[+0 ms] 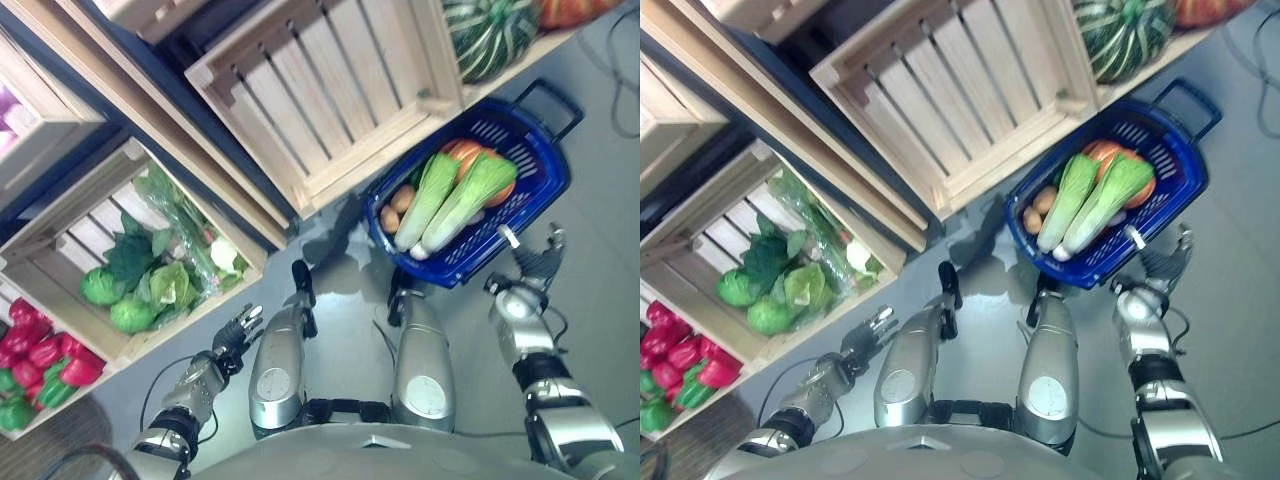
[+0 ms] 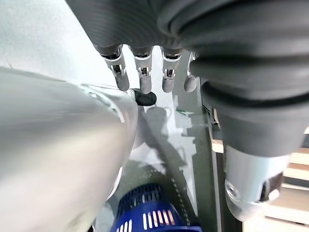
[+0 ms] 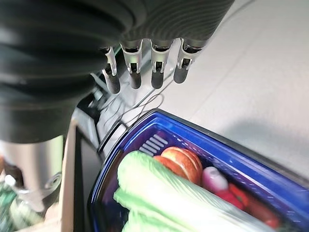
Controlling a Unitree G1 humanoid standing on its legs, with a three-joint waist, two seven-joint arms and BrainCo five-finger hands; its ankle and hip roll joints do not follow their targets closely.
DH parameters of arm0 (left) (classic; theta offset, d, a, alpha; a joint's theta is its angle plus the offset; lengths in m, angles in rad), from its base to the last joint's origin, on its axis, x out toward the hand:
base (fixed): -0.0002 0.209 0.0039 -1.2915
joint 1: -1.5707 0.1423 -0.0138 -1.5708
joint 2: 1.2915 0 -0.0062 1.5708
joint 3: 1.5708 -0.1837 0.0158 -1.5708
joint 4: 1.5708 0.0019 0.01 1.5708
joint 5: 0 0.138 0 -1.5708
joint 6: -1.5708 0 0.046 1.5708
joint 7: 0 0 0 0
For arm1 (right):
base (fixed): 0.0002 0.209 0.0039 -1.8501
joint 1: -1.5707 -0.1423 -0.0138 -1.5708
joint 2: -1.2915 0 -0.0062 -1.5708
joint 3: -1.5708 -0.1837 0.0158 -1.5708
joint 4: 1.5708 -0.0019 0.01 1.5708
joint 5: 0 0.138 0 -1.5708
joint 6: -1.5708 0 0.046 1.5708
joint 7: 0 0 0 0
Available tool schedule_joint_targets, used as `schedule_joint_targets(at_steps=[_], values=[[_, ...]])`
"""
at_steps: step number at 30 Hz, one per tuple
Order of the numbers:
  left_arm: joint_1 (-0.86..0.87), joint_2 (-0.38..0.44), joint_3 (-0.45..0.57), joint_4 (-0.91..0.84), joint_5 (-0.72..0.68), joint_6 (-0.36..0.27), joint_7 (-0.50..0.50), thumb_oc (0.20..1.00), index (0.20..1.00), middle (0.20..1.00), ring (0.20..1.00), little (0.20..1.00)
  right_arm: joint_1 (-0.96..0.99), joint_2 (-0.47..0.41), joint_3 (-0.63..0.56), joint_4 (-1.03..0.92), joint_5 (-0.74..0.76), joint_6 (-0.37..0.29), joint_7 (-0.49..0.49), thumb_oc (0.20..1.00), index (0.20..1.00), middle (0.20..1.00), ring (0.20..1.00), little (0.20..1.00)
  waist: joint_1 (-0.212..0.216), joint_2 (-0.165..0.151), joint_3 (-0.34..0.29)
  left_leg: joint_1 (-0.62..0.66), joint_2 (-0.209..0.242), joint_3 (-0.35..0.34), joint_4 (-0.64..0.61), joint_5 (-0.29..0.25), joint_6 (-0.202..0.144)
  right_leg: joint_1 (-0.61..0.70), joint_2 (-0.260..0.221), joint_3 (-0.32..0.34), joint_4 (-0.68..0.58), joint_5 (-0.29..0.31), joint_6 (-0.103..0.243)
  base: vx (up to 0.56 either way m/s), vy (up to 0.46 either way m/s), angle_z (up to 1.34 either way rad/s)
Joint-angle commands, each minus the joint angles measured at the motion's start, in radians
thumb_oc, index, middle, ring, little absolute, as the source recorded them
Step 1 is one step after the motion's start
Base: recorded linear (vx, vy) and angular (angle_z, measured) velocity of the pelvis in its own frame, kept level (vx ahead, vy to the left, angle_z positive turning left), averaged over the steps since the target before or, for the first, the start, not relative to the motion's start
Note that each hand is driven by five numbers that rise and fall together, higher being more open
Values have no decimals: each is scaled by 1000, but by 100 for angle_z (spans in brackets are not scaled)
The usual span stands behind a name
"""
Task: Pick up fruits and vegetables into the basket
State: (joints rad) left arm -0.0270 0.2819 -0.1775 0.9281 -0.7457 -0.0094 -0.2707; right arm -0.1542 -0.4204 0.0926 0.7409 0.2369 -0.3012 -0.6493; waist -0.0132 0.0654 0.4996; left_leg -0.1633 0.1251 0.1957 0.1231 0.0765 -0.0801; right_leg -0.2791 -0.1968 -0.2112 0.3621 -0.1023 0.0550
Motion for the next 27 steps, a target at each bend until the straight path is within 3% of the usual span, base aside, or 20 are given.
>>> schedule_joint_targets(at_steps=[1, 7, 11, 16, 22, 27], values=[[60, 12, 14, 52, 90, -41, -2, 1000, 1000, 1000, 1000, 1000, 18, 17, 24, -9, -53, 11, 80, 1000, 1000, 1000, 1000, 1000, 0, -52, -97, 17, -20, 2, 77, -122, 28, 104, -9, -10, -139, 76, 43, 158, 80, -2], [67, -6, 43, 155, 159, 7, -25, 1000, 1000, 1000, 1000, 1000, 99, 94, 99, 117, -65, 107, 386, 1000, 1000, 1000, 1000, 1000, 5, -86, -220, 133, -25, 23, 21, -143, 36, 216, -12, -12, -208, 93, 72, 126, 81, -5], [49, -16, 61, 220, 179, 27, -43, 1000, 1000, 1000, 1000, 1000, 118, 158, 140, 275, 8, 222, 625, 1000, 1000, 1000, 1000, 1000, 13, -101, -280, 188, -33, 28, -23, -145, 39, 264, -12, -20, -251, 106, 84, 61, 75, 5], [22, -39, 63, 297, 212, 31, -58, 1000, 1000, 1000, 1000, 1000, 120, 209, 131, 446, 40, 271, 719, 1000, 1000, 1000, 1000, 1000, 20, -96, -320, 235, -40, 30, -73, -139, 39, 308, -12, -40, -290, 117, 89, -7, 63, -5], [13, -70, 53, 333, 249, 52, -52, 1000, 1000, 1000, 1000, 1000, 124, 234, 78, 530, 194, 452, 824, 1000, 1000, 1000, 1000, 1000, 18, -80, -359, 282, -47, 43, -132, -124, 38, 353, 3, -65, -330, 118, 87, -9, 54, -4], [7, -81, 43, 340, 278, 84, -46, 1000, 1000, 1000, 1000, 1000, 128, 225, 89, 562, 104, 502, 892, 1000, 1000, 1000, 1000, 1000, 20, -81, -377, 305, -54, 55, -154, -122, 37, 383, 15, -85, -362, 121, 82, 0, 0, 0]])
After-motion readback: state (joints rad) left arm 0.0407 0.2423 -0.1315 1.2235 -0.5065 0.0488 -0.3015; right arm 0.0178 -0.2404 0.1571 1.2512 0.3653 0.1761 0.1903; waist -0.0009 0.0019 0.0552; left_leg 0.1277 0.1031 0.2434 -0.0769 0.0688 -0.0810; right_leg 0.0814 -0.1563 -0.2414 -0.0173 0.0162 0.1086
